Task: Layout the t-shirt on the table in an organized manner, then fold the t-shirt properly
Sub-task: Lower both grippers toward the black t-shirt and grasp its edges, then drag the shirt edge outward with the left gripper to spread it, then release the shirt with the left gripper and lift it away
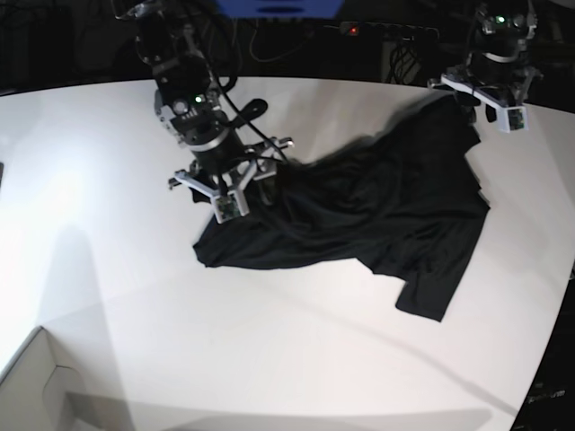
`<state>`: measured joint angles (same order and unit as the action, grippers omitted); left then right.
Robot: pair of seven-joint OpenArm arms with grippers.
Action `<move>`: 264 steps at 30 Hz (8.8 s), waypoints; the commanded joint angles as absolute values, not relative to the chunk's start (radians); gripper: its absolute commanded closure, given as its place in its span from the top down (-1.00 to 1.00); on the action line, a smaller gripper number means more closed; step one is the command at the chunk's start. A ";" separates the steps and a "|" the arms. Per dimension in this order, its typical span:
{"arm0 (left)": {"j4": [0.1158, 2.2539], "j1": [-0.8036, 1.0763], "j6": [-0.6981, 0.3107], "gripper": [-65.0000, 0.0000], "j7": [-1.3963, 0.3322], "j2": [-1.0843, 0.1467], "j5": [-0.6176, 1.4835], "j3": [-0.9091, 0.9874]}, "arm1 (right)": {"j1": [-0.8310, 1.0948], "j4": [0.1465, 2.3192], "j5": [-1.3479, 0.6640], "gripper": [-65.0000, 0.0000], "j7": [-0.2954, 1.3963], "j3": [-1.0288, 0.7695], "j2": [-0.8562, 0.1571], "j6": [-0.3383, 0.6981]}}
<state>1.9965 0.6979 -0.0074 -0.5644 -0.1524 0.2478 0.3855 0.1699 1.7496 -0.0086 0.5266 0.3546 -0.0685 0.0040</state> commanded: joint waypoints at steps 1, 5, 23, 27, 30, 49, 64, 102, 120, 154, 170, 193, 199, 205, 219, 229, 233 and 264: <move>2.015 0.708 -0.007 -0.26 -0.541 -0.159 0.249 0.392 | 0.153 1.758 -0.013 0.05 0.495 0.354 -0.064 0.008; 2.014 0.710 -0.007 -0.26 -0.541 -0.157 0.249 0.392 | 0.120 1.692 -0.015 0.04 0.492 0.354 -0.064 0.008; 2.008 0.710 -0.007 -0.26 -0.541 -0.143 0.249 0.392 | 0.105 1.621 -0.015 -1.00 0.498 0.349 -0.048 0.008; 2.008 0.708 -0.007 -0.26 -0.541 -0.147 0.249 0.392 | 0.171 1.767 -0.013 -1.00 0.498 0.348 -0.051 0.008; 2.011 0.708 -0.007 -0.26 -0.541 -0.145 0.249 0.410 | 0.243 1.890 -0.013 -1.00 0.498 0.320 -0.068 0.008; 2.011 0.697 -0.008 -0.25 -0.541 -0.150 0.429 0.587 | 0.443 2.022 -0.015 -1.00 0.418 -0.010 -0.054 0.007; 2.002 0.611 -0.171 -0.12 -0.542 -0.127 0.426 0.585 | 0.476 1.969 -0.051 -1.00 0.421 -0.165 0.015 0.151; 1.761 0.133 -0.174 -1.00 -0.702 0.002 0.332 0.561 | 0.503 1.925 -0.044 -1.00 0.423 -0.170 0.018 0.156; 1.661 -0.351 -0.165 -0.97 -0.696 -0.036 0.441 0.556 | 0.504 1.923 -0.044 -1.00 0.423 -0.173 0.016 0.156; 1.225 -0.248 -0.174 -0.16 -0.530 -0.093 0.323 0.209 | 0.519 1.922 -0.050 -1.00 0.476 -0.168 0.021 0.156; 1.095 -0.246 -0.176 -0.99 -0.535 -0.097 0.325 0.168 | 0.515 1.922 -0.050 -1.00 0.476 -0.166 0.022 0.156; 1.488 -0.059 -0.177 -0.98 -0.746 -0.127 0.328 0.736 | 0.467 1.888 -0.051 -1.00 0.469 -0.165 0.042 0.156; 1.478 0.002 -0.177 -0.91 -0.746 -0.159 0.328 0.737 | 0.490 1.965 -0.051 -1.00 0.469 -0.130 0.044 0.156; 1.491 0.044 -0.177 -0.22 -0.745 -0.156 0.328 0.811 | 0.527 2.003 -0.051 -1.00 0.467 -0.137 0.047 0.156; 1.491 0.008 -0.177 -0.17 -0.746 -0.162 0.328 0.958 | 0.613 1.995 -0.050 -1.00 0.364 -0.194 0.070 0.156; 1.491 -0.102 -0.173 -0.16 -0.745 -0.162 0.320 0.780 | 0.634 1.995 -0.051 -0.61 0.358 -0.186 0.073 0.156; 1.478 -0.108 -0.173 -0.16 -0.736 -0.162 0.320 0.662 | 0.638 2.000 -0.051 -0.24 0.357 -0.186 0.076 0.156; 1.488 0.021 -0.174 -0.18 -0.736 -0.122 0.320 0.598 | 0.572 1.997 -0.051 -0.03 0.361 -0.186 0.071 0.156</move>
<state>1.4689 0.0357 -0.1661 -0.7532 -0.1127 0.3107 0.5964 0.5671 1.9823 -0.0452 0.3843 -0.1867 0.0746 0.1528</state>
